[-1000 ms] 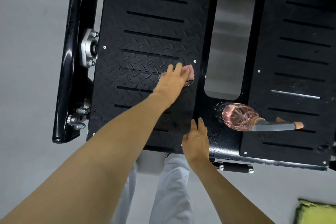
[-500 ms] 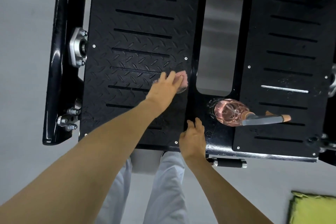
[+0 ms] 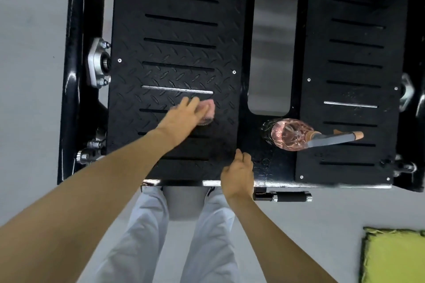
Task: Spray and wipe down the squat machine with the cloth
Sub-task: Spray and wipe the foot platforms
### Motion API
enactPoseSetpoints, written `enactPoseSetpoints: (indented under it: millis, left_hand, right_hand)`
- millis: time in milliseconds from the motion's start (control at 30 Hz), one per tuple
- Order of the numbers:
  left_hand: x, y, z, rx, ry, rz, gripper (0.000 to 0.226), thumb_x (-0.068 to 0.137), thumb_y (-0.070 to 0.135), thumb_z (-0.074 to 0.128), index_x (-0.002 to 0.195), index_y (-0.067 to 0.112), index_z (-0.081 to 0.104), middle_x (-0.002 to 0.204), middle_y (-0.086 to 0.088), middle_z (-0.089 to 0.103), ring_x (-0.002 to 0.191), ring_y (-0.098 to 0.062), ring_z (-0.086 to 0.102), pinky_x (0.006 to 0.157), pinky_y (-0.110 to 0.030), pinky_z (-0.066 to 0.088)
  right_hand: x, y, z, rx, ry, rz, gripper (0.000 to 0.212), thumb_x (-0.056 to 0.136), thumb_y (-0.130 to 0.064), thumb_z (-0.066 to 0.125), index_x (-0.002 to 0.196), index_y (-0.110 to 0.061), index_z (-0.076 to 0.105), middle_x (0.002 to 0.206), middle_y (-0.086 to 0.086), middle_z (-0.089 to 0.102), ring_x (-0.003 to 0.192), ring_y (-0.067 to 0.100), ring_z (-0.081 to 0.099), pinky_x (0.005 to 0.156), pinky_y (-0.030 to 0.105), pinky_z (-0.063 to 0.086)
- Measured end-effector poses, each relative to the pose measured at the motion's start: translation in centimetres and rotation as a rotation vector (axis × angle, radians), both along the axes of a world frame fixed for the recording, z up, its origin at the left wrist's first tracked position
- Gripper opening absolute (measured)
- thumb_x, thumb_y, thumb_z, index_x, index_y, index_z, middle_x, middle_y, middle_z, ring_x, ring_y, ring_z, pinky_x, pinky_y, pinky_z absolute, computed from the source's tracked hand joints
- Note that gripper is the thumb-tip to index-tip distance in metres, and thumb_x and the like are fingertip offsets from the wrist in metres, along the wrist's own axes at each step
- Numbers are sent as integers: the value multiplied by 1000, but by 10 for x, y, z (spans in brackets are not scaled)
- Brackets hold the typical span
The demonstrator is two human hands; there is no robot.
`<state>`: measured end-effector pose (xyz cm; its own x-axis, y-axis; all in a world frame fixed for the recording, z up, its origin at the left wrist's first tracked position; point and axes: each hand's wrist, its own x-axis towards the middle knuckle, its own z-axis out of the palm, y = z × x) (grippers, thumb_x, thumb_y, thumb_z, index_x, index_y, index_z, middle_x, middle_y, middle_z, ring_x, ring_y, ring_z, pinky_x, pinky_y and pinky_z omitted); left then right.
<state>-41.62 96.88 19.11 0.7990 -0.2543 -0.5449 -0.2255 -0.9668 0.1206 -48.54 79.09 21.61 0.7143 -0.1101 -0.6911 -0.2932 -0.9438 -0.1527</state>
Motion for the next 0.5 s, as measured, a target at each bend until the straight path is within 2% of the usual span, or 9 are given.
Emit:
enactPoseSetpoints:
  millis: [67, 133, 200, 267, 367, 433, 500]
  left_hand:
    - [-1, 5, -3, -15, 9, 242, 84, 82, -2, 58, 151, 19, 14, 135, -12, 25, 121, -30, 31, 87, -39, 49]
    - [-9, -4, -1, -29, 33, 269, 83, 82, -2, 58, 150, 19, 15, 138, -13, 22, 122, -32, 30, 89, -40, 49]
    - [-25, -19, 2, -48, 63, 86, 78, 85, -1, 55, 150, 17, 14, 141, -14, 19, 124, -33, 29, 91, -41, 47]
    - [-43, -30, 3, -98, 93, -234, 74, 87, 0, 53, 149, 16, 16, 143, -13, 18, 124, -33, 30, 92, -43, 45]
    - [-53, -21, -3, -122, 29, -598, 65, 89, 2, 51, 146, 14, 21, 138, -10, 28, 118, -31, 35, 89, -41, 45]
    - [-45, -6, -6, -62, -25, -625, 74, 85, -1, 53, 147, 15, 16, 137, -10, 26, 116, -31, 35, 91, -42, 45]
    - [-38, 11, -5, 21, -56, -435, 83, 79, -4, 56, 147, 16, 13, 135, -11, 26, 116, -30, 35, 89, -41, 47]
  right_hand:
    - [-8, 9, -1, 1, 15, -31, 56, 95, -11, 44, 148, -6, 25, 142, 8, 33, 127, 23, 37, 105, 33, 36]
    - [-16, 19, -3, -16, 46, -50, 56, 95, -13, 43, 148, -6, 25, 143, 9, 33, 127, 25, 38, 107, 34, 33]
    - [-25, 28, -4, -41, 94, -53, 59, 95, -15, 44, 149, -6, 21, 148, 12, 28, 131, 27, 37, 111, 35, 28]
    - [-33, 36, -3, -72, 135, -56, 65, 96, -17, 44, 151, -7, 13, 157, 15, 12, 140, 28, 27, 117, 37, 18]
    - [-45, 44, -4, -82, 143, -36, 72, 95, -19, 47, 152, -7, 5, 159, 16, -3, 145, 28, 16, 119, 40, 11]
    - [-48, 45, -4, -76, 148, -18, 72, 96, -19, 44, 152, -5, 2, 159, 16, -6, 146, 28, 11, 120, 41, 9]
    - [-50, 41, -3, -60, 154, -13, 70, 97, -19, 41, 152, -4, 0, 159, 15, -7, 147, 27, 6, 120, 40, 8]
